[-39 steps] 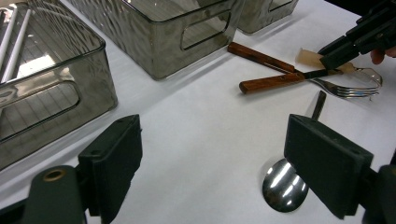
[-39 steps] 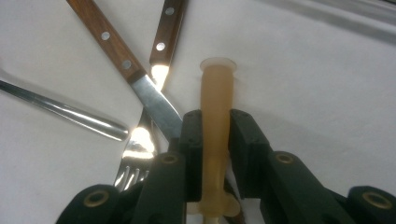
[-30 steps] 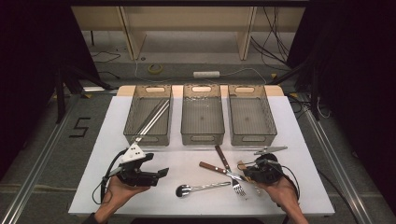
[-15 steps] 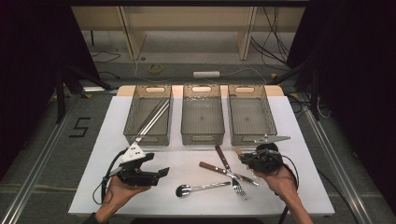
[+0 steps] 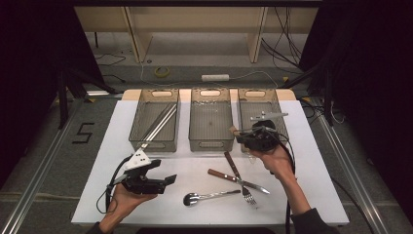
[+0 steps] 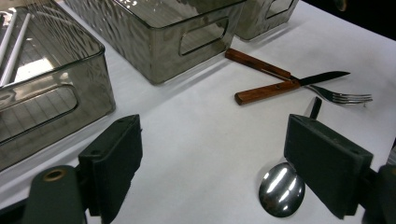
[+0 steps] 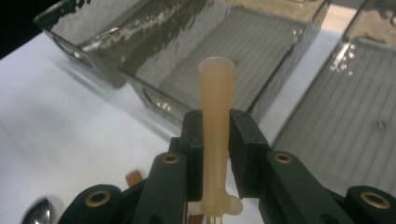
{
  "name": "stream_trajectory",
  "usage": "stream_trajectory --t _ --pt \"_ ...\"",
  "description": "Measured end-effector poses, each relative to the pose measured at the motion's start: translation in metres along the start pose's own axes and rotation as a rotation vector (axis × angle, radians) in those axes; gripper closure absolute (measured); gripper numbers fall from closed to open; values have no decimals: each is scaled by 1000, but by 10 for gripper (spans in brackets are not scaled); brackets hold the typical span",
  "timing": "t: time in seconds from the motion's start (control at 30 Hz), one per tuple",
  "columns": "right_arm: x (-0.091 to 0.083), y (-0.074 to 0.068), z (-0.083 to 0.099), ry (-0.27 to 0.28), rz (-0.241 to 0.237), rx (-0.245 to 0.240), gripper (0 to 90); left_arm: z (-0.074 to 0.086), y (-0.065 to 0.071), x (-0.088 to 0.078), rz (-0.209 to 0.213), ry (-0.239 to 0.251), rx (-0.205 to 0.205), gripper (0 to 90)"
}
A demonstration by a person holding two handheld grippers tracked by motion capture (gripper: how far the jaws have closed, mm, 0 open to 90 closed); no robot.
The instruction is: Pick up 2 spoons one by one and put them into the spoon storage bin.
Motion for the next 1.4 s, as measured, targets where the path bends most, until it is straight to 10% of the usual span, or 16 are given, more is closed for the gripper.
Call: stream_trajectory --t 0.53,1.4 --pt "53 0 -60 10 12 7 772 -1 1 -1 10 16 0 190" --pt "98 16 -78 -4 73 68 771 -2 6 -1 25 15 14 189"
Point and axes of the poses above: each handheld gripper's, and its own axes: x roughly forward along the jaws, z roughly out of its underside, y roughly to its right, the point moved 6 cm from there along x, roughly forward along the jaws, and after that the axes turned 4 degrees about -z, right-handed, at the moved point
